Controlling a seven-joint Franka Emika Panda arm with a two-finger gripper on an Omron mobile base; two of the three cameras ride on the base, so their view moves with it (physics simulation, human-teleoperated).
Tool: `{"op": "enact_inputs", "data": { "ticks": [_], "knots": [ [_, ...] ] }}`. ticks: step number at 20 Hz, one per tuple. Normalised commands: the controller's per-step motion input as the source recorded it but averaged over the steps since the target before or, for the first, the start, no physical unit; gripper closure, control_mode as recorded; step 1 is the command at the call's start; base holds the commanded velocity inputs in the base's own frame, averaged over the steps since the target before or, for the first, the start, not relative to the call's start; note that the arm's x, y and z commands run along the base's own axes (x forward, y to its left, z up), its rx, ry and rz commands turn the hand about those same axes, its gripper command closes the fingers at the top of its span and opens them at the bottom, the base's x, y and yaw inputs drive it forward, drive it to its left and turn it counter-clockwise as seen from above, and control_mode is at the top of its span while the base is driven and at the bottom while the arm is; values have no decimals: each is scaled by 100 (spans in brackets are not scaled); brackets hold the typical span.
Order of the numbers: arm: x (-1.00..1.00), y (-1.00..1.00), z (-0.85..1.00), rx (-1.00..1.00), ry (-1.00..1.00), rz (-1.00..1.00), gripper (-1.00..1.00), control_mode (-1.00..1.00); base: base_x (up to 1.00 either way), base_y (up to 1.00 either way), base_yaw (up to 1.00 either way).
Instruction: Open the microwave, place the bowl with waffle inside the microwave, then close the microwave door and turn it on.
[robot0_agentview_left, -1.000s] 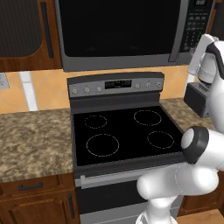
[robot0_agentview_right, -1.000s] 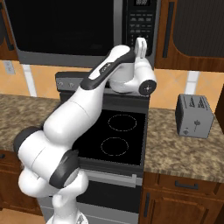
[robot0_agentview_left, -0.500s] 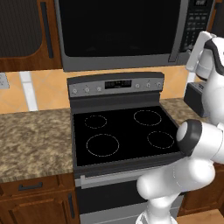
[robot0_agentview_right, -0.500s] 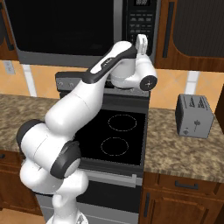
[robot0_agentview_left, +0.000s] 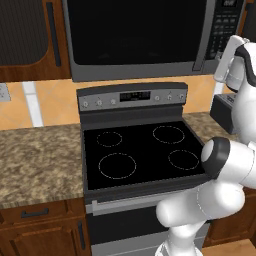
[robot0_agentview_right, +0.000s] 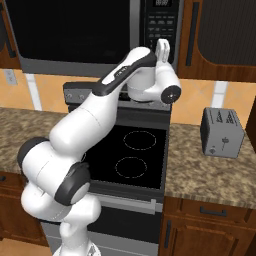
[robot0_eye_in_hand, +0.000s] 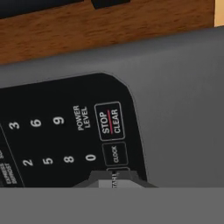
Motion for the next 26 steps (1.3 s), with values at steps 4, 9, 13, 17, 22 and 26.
{"op": "enact_inputs", "data": {
  "ticks": [4,9,13,17,22,26],
  "knots": [
    [0,0,0,0,0,0,100,-100,0,0,0],
    [-6,19,-7,-3,0,0,100,-100,0,0,0],
    [20,11,-1,-1,0,0,100,-100,0,0,0],
    [49,0,0,0,1,0,100,-100,0,0,0],
    [54,0,-6,0,0,0,100,-100,0,0,0],
    [-32,-11,-59,-6,4,9,100,-100,0,0,0]
  ]
}}
